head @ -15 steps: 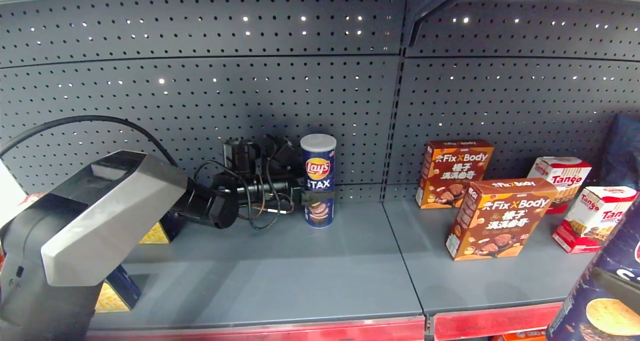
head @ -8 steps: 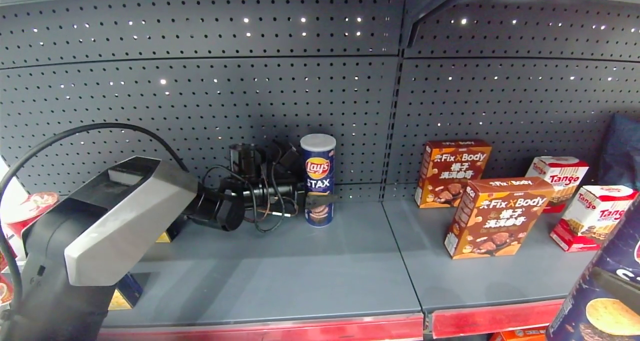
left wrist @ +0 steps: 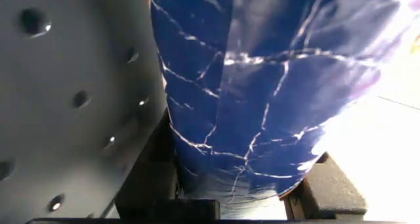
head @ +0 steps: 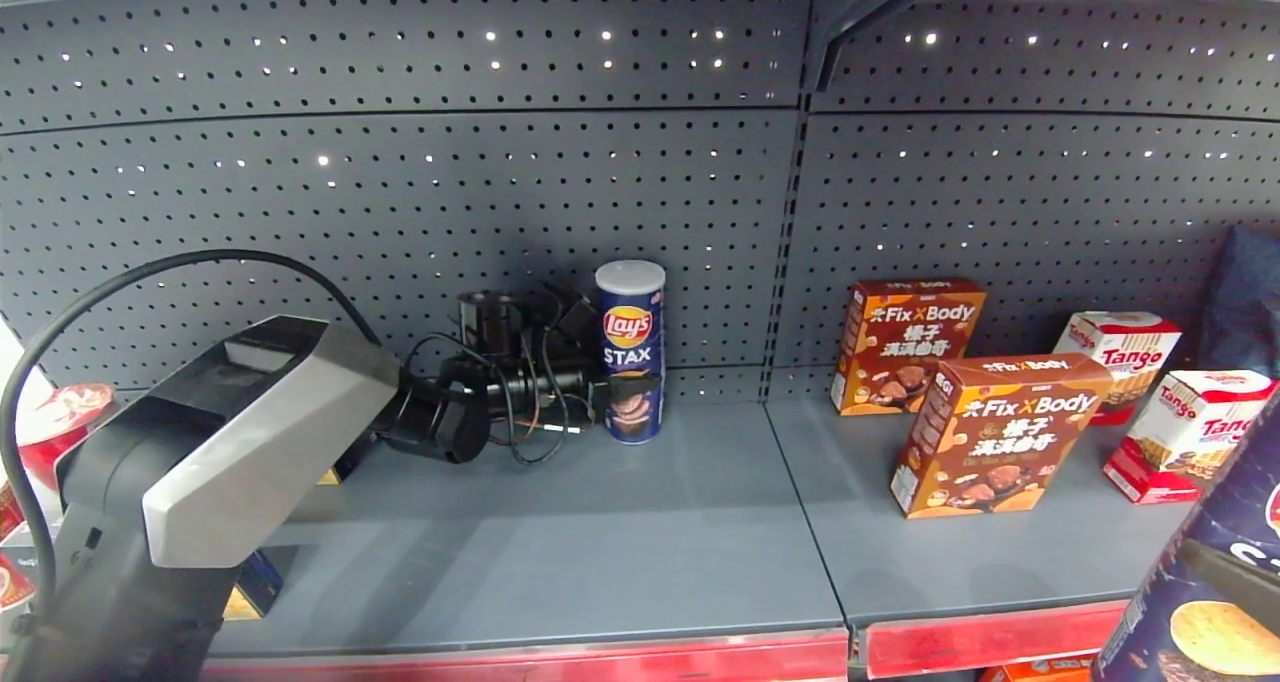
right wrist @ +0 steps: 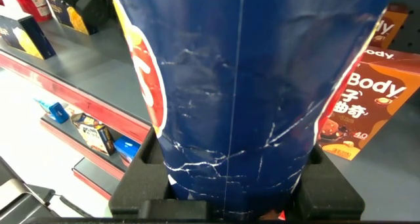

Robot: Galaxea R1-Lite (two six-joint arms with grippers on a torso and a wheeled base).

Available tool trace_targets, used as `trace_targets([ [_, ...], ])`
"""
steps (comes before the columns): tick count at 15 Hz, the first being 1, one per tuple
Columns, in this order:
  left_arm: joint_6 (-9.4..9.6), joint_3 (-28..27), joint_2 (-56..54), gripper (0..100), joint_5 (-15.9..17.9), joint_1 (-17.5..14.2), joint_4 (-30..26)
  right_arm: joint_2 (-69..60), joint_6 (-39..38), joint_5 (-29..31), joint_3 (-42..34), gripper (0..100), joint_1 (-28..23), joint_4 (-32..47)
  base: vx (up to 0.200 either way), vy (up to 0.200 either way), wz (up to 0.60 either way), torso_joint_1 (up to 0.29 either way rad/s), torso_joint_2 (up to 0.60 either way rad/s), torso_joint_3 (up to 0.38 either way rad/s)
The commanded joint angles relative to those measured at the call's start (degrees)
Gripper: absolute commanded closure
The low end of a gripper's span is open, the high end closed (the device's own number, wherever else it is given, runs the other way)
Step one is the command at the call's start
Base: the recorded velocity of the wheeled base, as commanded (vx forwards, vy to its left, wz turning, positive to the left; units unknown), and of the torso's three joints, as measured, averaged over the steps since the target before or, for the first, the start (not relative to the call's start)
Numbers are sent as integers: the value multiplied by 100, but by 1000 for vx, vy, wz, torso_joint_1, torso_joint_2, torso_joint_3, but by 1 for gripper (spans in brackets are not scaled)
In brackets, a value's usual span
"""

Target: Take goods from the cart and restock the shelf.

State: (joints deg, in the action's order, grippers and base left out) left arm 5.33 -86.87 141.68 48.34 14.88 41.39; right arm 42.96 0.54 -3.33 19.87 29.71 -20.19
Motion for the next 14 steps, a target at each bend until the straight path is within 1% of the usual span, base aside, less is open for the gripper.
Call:
trace_targets([
  [1, 3, 153, -351, 100, 0, 50, -8, 11, 8, -1, -36, 100, 9, -3, 0, 0, 0, 0, 0, 0],
  [3, -5, 540, -703, 100, -105, 181, -8, 11, -1, -1, -36, 100, 9, 6, 0, 0, 0, 0, 0, 0],
  [4, 3, 900, -1019, 100, -246, 243, 27, 11, -1, -1, -36, 100, 9, -3, 0, 0, 0, 0, 0, 0],
  [5, 3, 970, -1072, 100, -272, 261, 36, 11, -1, -1, -36, 100, 9, 6, 0, 0, 0, 0, 0, 0],
  [8, 12, 1656, -1767, 100, -509, 463, 62, 11, -1, -1, -53, 100, 9, 6, 0, 0, 0, 0, 0, 0],
  [10, 3, 2025, -2074, 100, -659, 515, 124, 11, -1, -1, -62, 100, 9, 6, 0, 0, 0, 0, 0, 0],
  [12, 3, 2297, -2268, 100, -694, 524, 229, 11, -1, -1, -62, 100, 0, 6, 0, 0, 0, 0, 0, 0],
  [14, -23, 2869, -2558, 100, -694, 542, 563, 2, -1, -1, -71, 100, -9, 6, 0, 0, 0, 0, 0, 0],
])
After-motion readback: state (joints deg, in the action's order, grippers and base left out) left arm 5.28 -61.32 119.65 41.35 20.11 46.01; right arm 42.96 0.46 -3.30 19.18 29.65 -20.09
